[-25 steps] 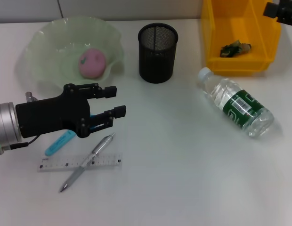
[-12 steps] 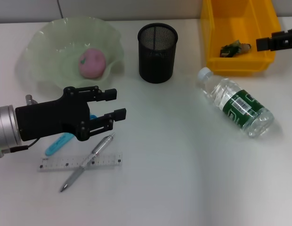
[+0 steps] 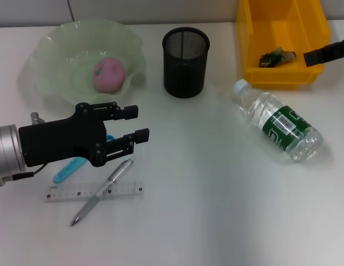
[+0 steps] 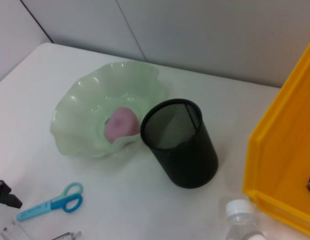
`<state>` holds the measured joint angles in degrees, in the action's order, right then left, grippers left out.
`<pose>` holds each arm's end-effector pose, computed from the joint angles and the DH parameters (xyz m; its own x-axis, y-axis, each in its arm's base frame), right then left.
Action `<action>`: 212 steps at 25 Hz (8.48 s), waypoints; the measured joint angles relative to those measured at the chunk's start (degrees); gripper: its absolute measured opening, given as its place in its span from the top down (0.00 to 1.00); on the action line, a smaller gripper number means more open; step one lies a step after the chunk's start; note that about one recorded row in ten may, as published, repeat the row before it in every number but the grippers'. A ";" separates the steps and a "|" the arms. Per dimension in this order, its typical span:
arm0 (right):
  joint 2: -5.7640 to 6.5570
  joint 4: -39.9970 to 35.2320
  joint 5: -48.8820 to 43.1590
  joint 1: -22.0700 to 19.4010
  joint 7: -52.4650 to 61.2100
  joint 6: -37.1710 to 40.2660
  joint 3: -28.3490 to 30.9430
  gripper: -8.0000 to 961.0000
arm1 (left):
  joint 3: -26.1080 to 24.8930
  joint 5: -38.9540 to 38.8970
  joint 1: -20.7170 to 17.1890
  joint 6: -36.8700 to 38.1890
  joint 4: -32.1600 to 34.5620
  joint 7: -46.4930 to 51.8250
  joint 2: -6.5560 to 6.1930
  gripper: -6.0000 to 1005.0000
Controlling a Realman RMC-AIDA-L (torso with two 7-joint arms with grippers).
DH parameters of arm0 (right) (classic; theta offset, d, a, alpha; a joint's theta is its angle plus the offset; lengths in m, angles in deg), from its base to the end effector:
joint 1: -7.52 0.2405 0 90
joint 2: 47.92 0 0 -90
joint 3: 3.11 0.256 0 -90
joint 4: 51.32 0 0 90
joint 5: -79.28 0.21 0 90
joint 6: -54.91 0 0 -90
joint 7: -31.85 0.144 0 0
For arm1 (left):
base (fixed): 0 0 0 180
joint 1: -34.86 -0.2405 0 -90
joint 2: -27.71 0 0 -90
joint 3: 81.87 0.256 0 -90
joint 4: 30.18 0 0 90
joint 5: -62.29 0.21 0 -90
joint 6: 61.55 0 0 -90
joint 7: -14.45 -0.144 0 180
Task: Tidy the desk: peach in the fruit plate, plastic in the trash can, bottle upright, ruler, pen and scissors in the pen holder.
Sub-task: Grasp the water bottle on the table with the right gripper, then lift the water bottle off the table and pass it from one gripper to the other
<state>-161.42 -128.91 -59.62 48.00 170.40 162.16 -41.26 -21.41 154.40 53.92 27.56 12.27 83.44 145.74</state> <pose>0.1882 0.3687 0.1343 0.6481 -0.7281 -0.2232 -0.7574 -0.5855 -0.2892 -0.2594 0.2929 -0.0049 0.7968 0.1563 0.5837 0.3150 -0.9318 -0.1805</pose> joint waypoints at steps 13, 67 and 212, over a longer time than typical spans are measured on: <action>-0.32 3.71 -5.02 1.25 2.46 -2.40 -5.58 0.22 | 0.22 0.00 -0.55 0.19 0.00 -0.01 0.20 0.48; -5.40 28.19 -22.57 10.45 4.42 -23.63 -19.22 0.22 | 0.00 0.00 -0.70 0.19 -1.58 -1.58 0.27 0.48; -6.16 49.27 68.22 -13.56 -79.83 -18.16 -35.46 0.22 | -0.87 -13.53 9.47 11.33 -8.61 9.17 0.42 0.45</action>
<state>-167.58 -79.64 8.60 34.44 90.57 144.00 -76.72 -22.28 140.87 63.39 38.88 3.67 92.61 146.16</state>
